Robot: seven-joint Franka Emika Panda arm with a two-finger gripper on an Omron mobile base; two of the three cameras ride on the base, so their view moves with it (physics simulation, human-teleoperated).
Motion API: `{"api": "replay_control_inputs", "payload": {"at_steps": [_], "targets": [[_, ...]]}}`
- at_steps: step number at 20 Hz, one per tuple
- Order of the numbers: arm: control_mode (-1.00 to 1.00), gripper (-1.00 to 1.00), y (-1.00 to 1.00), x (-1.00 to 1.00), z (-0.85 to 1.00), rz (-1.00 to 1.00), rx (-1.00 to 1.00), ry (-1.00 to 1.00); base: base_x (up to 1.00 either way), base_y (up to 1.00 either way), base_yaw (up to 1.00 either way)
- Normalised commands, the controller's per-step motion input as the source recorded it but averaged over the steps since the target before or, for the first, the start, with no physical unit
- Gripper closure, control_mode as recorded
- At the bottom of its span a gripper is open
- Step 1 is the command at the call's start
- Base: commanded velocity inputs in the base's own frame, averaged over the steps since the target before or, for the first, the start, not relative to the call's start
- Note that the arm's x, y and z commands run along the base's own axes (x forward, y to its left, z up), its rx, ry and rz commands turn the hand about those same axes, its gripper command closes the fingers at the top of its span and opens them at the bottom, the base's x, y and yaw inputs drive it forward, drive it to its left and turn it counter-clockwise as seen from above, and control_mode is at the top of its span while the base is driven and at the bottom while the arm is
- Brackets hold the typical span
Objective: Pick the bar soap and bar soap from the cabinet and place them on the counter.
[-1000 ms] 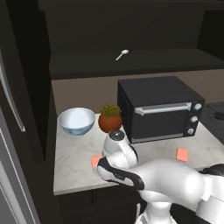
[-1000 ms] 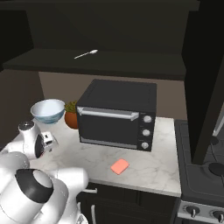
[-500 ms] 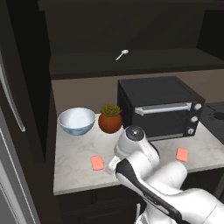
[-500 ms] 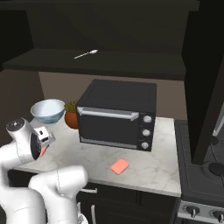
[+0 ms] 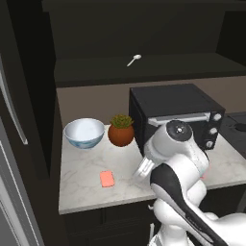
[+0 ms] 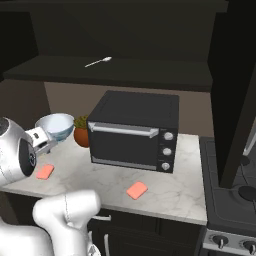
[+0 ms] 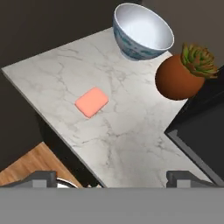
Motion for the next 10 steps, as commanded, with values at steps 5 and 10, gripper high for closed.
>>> {"api": "replay_control_inputs", "payload": {"at_steps": [5, 10], "targets": [[-1.0, -1.0, -0.36, -0.52, 1.0, 0.04, 0.0, -0.17, 0.0, 0.0, 0.0], [-1.0, -1.0, -0.44, -0.61, 1.0, 0.03, 0.01, -0.22, 0.0, 0.0, 0.0]]}}
